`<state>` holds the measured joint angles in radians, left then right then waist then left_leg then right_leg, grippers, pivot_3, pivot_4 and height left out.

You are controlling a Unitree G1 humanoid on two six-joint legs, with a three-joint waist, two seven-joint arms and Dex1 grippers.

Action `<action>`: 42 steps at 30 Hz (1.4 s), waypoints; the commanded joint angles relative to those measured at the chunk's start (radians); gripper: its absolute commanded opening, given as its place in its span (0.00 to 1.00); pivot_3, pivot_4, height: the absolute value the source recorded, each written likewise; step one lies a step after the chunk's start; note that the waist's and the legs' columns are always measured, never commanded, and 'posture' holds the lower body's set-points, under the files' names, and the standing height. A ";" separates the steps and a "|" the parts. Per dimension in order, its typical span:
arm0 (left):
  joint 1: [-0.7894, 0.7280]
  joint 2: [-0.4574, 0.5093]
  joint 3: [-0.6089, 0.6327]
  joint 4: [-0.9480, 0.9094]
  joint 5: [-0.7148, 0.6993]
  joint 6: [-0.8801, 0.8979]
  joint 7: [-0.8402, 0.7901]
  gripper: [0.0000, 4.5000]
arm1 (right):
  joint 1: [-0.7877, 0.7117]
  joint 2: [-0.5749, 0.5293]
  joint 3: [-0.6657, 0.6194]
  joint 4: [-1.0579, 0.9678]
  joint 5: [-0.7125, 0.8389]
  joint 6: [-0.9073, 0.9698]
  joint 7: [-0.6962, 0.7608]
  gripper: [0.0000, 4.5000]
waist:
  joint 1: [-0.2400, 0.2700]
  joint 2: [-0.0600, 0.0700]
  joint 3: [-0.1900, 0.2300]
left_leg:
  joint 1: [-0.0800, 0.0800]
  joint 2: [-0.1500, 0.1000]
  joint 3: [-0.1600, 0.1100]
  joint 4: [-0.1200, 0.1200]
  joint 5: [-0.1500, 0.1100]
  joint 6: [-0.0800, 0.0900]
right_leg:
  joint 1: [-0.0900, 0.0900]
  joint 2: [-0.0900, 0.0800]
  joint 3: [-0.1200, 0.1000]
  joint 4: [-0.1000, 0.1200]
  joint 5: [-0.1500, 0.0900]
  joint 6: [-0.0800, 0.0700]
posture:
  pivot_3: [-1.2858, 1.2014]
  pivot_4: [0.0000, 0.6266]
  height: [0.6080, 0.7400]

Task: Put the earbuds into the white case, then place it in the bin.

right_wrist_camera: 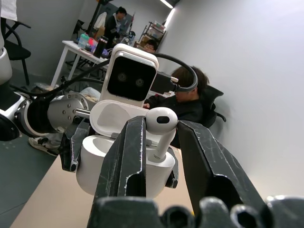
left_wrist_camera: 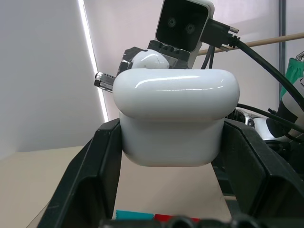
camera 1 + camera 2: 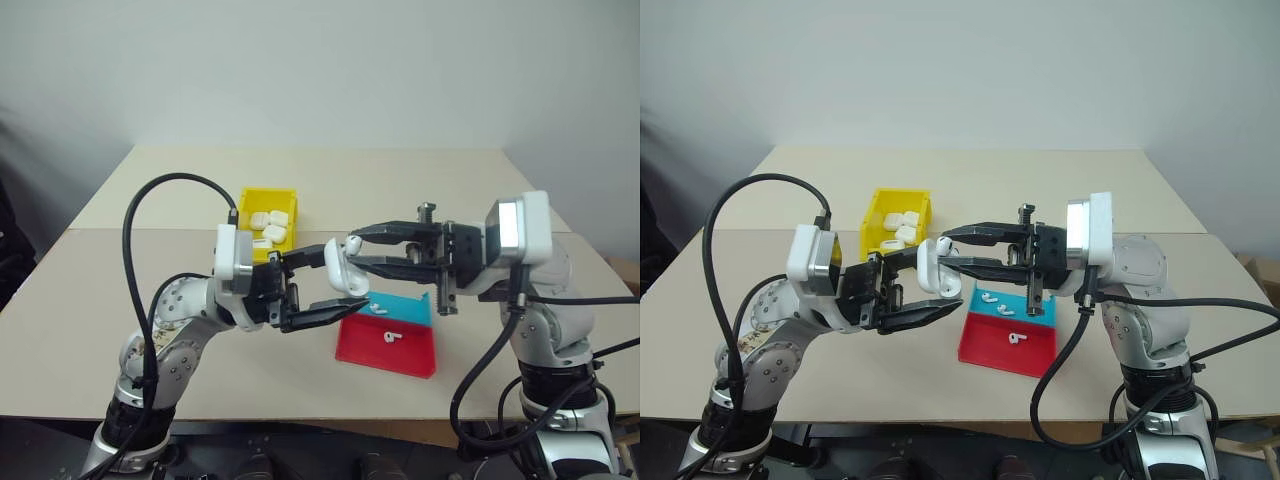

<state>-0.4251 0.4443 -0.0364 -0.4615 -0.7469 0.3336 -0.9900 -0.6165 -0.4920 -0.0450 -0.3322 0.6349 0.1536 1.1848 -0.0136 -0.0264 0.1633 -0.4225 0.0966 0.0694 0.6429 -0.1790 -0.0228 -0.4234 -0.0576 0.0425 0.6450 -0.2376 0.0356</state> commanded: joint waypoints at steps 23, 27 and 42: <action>0.302 0.185 0.089 0.046 0.201 -0.217 -0.143 0.62 | -0.216 -0.457 0.247 0.253 -0.329 0.160 0.229 0.80 | -0.004 0.000 0.000 | 0.000 0.000 0.002 -0.001 0.000 0.000 | -0.002 -0.001 0.001 -0.002 -0.004 -0.007 | 0.52 0.24 1.00; 0.361 0.193 0.103 0.013 0.188 -0.217 -0.125 0.62 | -0.352 -0.423 0.415 0.387 -0.510 0.188 0.274 0.80 | -0.004 0.001 0.001 | -0.001 0.001 0.003 -0.001 0.000 0.000 | -0.005 -0.002 0.002 -0.002 -0.004 -0.007 | 0.52 0.24 1.00; 0.410 0.161 0.075 -0.034 0.216 -0.224 -0.054 0.62 | -0.552 -0.109 0.654 0.747 -0.871 0.162 0.201 0.80 | 0.004 0.001 0.001 | -0.010 0.002 0.006 -0.002 0.000 0.000 | -0.014 -0.001 0.002 0.001 0.002 -0.006 | 0.52 0.24 1.00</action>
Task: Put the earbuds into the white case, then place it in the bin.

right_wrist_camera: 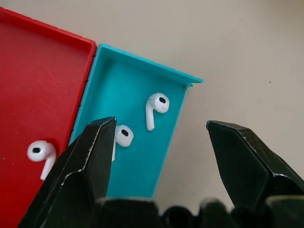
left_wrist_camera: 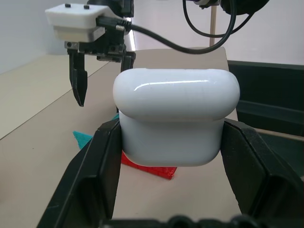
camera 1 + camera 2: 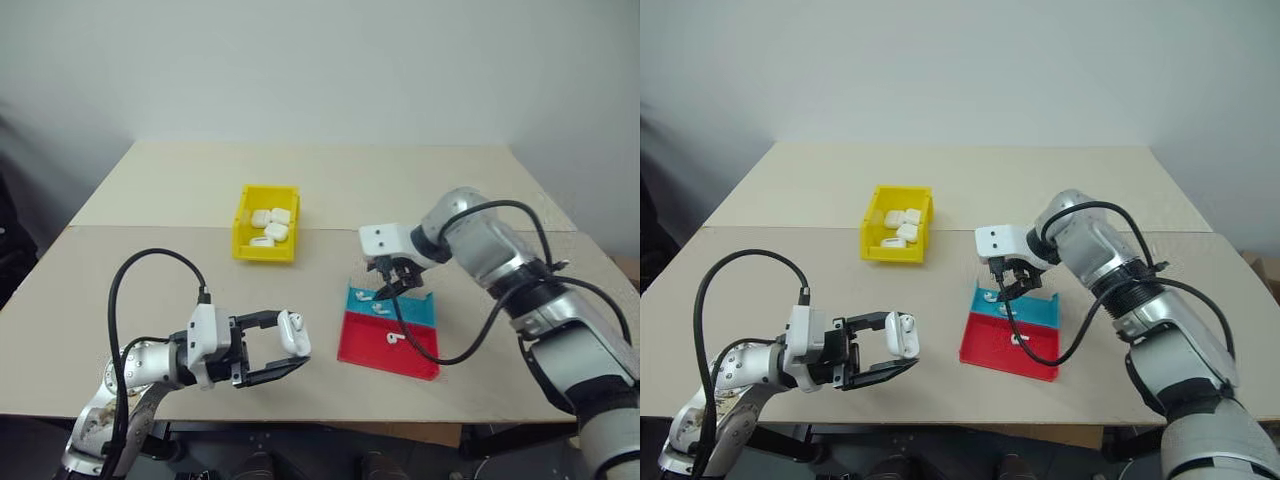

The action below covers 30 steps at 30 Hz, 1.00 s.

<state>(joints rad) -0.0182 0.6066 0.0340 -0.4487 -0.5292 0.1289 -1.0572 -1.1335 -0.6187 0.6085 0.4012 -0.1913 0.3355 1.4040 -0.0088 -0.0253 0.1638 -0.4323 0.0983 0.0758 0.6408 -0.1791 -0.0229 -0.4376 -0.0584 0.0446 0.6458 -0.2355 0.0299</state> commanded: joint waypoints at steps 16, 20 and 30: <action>0.016 0.009 0.001 -0.057 -0.004 -0.022 0.021 0.62 | -0.025 0.151 0.022 0.078 -0.165 0.001 -0.028 0.80 | -0.005 0.000 0.000 | 0.000 0.001 0.000 0.000 0.000 0.000 | 0.000 0.001 0.000 0.001 0.000 0.000 | 0.52 0.24 1.00; 0.017 0.006 -0.003 -0.058 0.002 -0.026 0.027 0.62 | -0.026 0.170 0.023 0.108 -0.182 -0.007 -0.034 0.80 | -0.005 0.000 0.000 | 0.001 0.001 0.000 0.000 0.000 0.000 | 0.000 0.001 0.000 0.001 0.000 0.000 | 0.52 0.24 1.00; 0.026 0.010 -0.002 -0.067 0.000 -0.018 0.034 0.62 | -0.026 0.176 0.019 0.138 -0.205 -0.040 -0.043 0.53 | -0.005 0.000 0.000 | 0.001 0.001 0.000 0.000 0.000 0.000 | 0.000 0.001 0.000 0.002 0.000 0.000 | 0.52 0.24 1.00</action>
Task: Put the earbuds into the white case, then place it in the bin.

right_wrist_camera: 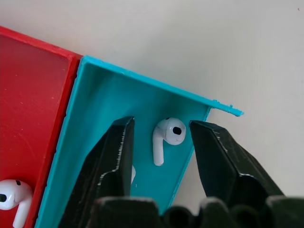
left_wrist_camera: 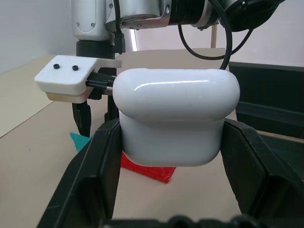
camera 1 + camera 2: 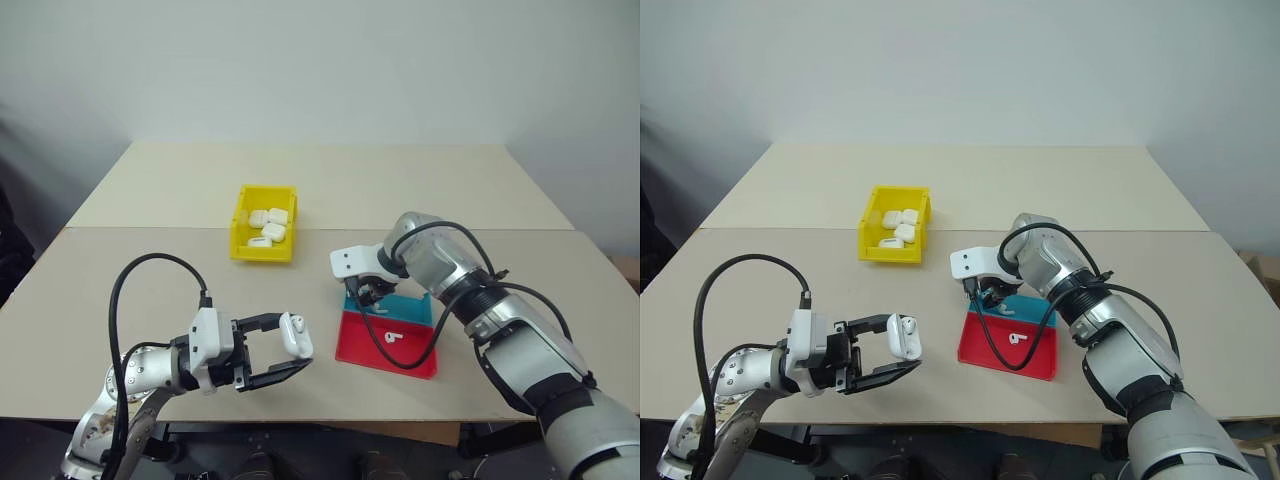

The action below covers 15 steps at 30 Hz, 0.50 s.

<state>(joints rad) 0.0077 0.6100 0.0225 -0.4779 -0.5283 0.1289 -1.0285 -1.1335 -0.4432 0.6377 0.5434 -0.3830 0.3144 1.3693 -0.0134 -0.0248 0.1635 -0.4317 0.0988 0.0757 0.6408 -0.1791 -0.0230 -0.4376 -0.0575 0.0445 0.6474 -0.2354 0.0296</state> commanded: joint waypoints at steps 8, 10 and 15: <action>-0.008 0.003 0.004 -0.032 0.002 -0.019 0.007 0.62 | -0.026 0.003 -0.014 0.012 -0.027 -0.007 -0.002 0.53 | 0.000 0.000 0.000 | 0.000 0.000 0.000 0.000 0.000 0.000 | 0.000 0.000 0.000 0.000 0.000 0.000 | 0.52 0.24 1.00; -0.009 0.002 0.000 -0.027 0.007 -0.023 0.006 0.62 | -0.022 0.001 -0.017 -0.001 -0.022 -0.008 0.013 0.53 | 0.000 0.000 0.000 | 0.000 0.000 0.000 0.000 0.000 0.000 | 0.000 0.000 0.000 0.000 0.000 0.000 | 0.52 0.24 1.00; -0.014 -0.003 -0.001 -0.026 0.008 -0.021 0.006 0.62 | -0.025 0.006 -0.022 0.004 -0.024 -0.009 0.010 0.53 | -0.001 0.000 0.000 | 0.000 0.000 0.000 0.000 0.000 0.000 | 0.000 0.000 0.000 0.000 0.000 0.000 | 0.52 0.24 1.00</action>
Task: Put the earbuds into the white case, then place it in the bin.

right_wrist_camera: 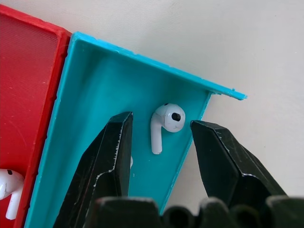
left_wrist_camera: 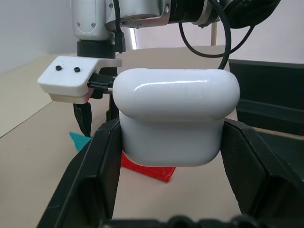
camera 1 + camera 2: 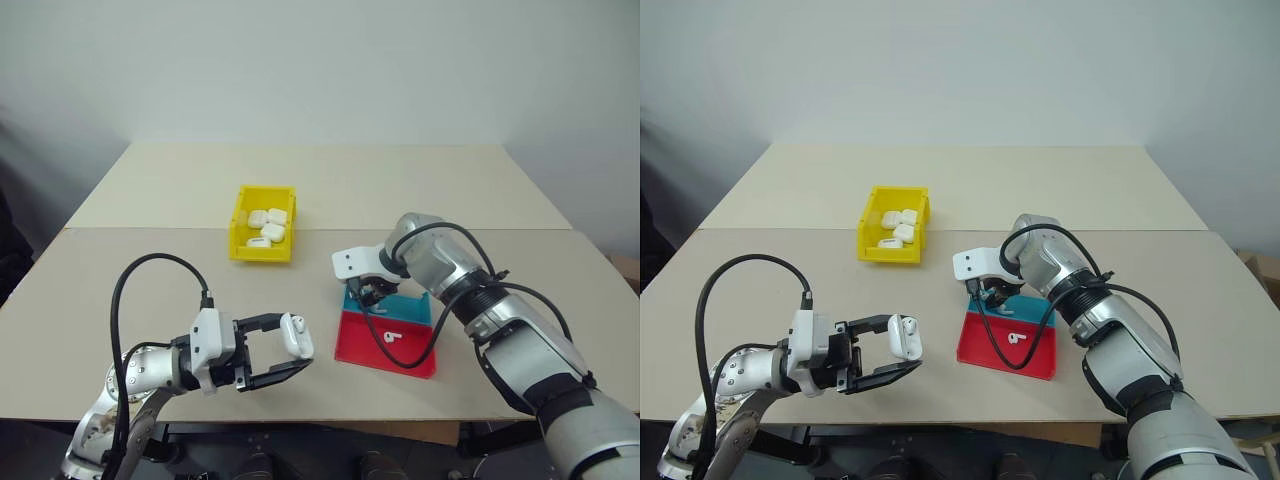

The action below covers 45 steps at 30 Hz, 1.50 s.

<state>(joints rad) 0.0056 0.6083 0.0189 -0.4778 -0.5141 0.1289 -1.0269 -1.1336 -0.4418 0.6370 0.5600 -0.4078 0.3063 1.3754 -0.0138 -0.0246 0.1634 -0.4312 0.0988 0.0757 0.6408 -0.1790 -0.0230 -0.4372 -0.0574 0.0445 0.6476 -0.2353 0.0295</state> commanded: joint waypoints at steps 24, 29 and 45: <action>-0.010 0.001 0.001 -0.027 0.001 -0.020 0.006 0.62 | -0.006 0.004 -0.016 -0.021 -0.005 -0.035 -0.014 0.44 | 0.000 0.000 0.000 | 0.000 0.000 0.000 0.000 0.000 0.000 | 0.000 0.000 0.000 0.000 0.000 0.000 | 0.52 0.24 1.00; -0.012 0.000 0.000 -0.027 0.003 -0.020 0.008 0.62 | -0.007 0.003 -0.015 -0.023 -0.007 -0.040 -0.019 0.44 | 0.000 0.000 0.000 | 0.000 0.000 0.000 0.000 0.000 0.000 | 0.000 0.000 0.000 0.000 0.000 0.000 | 0.52 0.24 1.00; -0.014 0.004 -0.001 -0.026 0.007 -0.017 0.011 0.62 | -0.001 -0.001 -0.011 -0.028 -0.009 -0.069 -0.012 0.21 | 0.000 0.000 0.000 | 0.000 0.000 0.000 0.000 0.000 0.000 | 0.000 0.000 0.000 0.000 0.000 0.000 | 0.52 0.24 1.00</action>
<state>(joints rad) 0.0028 0.6086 0.0180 -0.4777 -0.5092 0.1292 -1.0193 -1.1286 -0.4396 0.6366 0.5574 -0.4111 0.2539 1.3635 -0.0141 -0.0246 0.1634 -0.4311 0.0988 0.0757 0.6409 -0.1790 -0.0230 -0.4372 -0.0573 0.0445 0.6480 -0.2353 0.0295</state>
